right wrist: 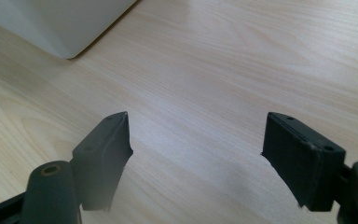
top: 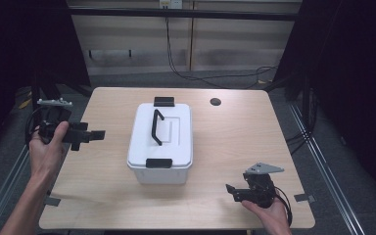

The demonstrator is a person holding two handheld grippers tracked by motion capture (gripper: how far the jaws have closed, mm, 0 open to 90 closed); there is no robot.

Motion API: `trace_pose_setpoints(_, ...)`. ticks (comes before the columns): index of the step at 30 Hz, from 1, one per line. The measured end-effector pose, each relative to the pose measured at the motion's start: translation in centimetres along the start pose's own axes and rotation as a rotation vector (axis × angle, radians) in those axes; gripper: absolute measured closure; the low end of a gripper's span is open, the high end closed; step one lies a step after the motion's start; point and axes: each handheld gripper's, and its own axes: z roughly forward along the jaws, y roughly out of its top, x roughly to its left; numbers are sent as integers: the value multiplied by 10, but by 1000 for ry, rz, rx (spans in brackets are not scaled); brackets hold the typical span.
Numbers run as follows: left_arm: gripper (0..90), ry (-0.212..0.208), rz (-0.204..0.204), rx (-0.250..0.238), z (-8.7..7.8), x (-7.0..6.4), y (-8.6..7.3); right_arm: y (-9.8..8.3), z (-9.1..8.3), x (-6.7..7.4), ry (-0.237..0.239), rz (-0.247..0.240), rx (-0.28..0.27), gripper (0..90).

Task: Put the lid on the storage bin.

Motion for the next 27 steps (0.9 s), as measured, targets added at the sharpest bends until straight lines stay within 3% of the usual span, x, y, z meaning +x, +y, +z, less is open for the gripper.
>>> trace_pose_setpoints(2, 162, -2, 4, 12, 1, 1, -7, 0, 0, 0, -2, 1, -1, 228)
trace_pose_setpoints(7, 162, -3, -1, -33, 0, 4, -29, 0, 0, 0, -2, -6, -4, 228)
trace_pose_setpoints(13, 162, -1, -17, -50, 4, 10, -56, -1, 0, 0, -4, -7, 4, 228)
trace_pose_setpoints(18, 162, -23, -39, -34, 9, 14, -78, -1, 1, -2, -7, -1, 3, 228)
trace_pose_setpoints(22, 162, 6, -10, -42, 9, 12, -90, -1, 2, -2, -10, -3, 12, 228)
trace_pose_setpoints(25, 163, 21, -6, -65, 13, 12, -102, -1, 3, -3, -20, 7, 25, 228)
trace_pose_setpoints(27, 163, 36, -14, -118, 13, 13, -111, -2, 4, -4, -37, 17, 34, 233)
